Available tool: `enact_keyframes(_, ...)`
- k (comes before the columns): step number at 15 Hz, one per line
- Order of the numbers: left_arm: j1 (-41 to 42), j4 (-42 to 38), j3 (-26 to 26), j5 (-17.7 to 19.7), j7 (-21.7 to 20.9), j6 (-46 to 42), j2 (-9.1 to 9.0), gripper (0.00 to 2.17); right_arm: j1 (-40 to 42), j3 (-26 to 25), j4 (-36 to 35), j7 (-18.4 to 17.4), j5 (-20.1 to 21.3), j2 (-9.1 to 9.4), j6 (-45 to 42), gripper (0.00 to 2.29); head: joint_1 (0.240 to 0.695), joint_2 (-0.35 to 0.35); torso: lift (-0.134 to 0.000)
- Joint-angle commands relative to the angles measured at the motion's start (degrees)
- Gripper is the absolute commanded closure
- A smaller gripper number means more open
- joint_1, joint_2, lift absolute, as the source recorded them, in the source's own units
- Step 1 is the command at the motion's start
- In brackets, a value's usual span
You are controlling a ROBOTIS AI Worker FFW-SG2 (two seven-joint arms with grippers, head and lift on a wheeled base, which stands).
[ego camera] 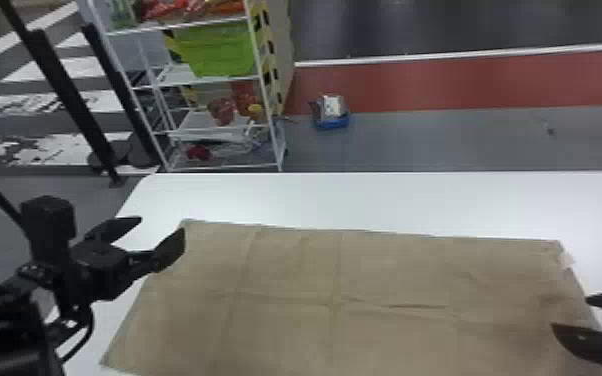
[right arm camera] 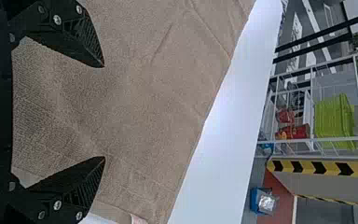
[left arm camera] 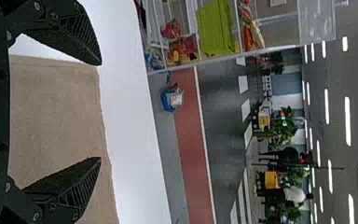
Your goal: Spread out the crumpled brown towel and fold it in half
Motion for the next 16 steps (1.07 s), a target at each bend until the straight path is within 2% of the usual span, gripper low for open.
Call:
enact_keyframes(1,-7.95,6.71,-2.86,-3.47,-4.21,0.84,1.76,0.20,-0.05,-0.74,0.27,0.06,0.08,0.12,1.16,0.20,0.695,0.157,-0.124)
enact_keyframes(3,-14.54,12.95,-5.23,-10.15,-7.28,2.25,3.34,0.20,-0.05,-0.92,0.09,0.06,0.08,0.12,2.74,0.20,0.695,0.123,-0.124)
enact_keyframes(4,-17.61,16.29,-5.67,-12.09,-8.69,2.60,3.96,0.20,-0.05,-0.92,0.00,0.06,0.08,0.21,3.26,0.19,0.695,0.114,-0.124)
enact_keyframes(7,-23.15,24.72,-9.63,-16.92,-13.08,4.35,8.61,0.20,-0.84,0.22,0.00,0.06,0.52,0.29,3.44,0.17,0.695,0.103,-0.124)
enact_keyframes(10,-24.29,28.59,-10.33,-20.17,-16.77,3.12,10.99,0.27,-1.63,0.84,0.18,0.06,0.52,0.29,3.26,0.16,0.695,0.119,-0.124)
enact_keyframes(13,-28.51,37.12,-10.50,-22.90,-18.97,-1.45,12.57,0.27,-1.98,0.84,0.44,-0.03,0.44,0.21,3.26,0.16,0.695,0.135,-0.124)
enact_keyframes(16,-32.64,43.71,-10.86,-25.18,-19.24,-6.72,12.83,0.36,-1.98,0.84,0.71,0.06,0.44,0.29,3.26,0.15,0.695,0.147,-0.124)
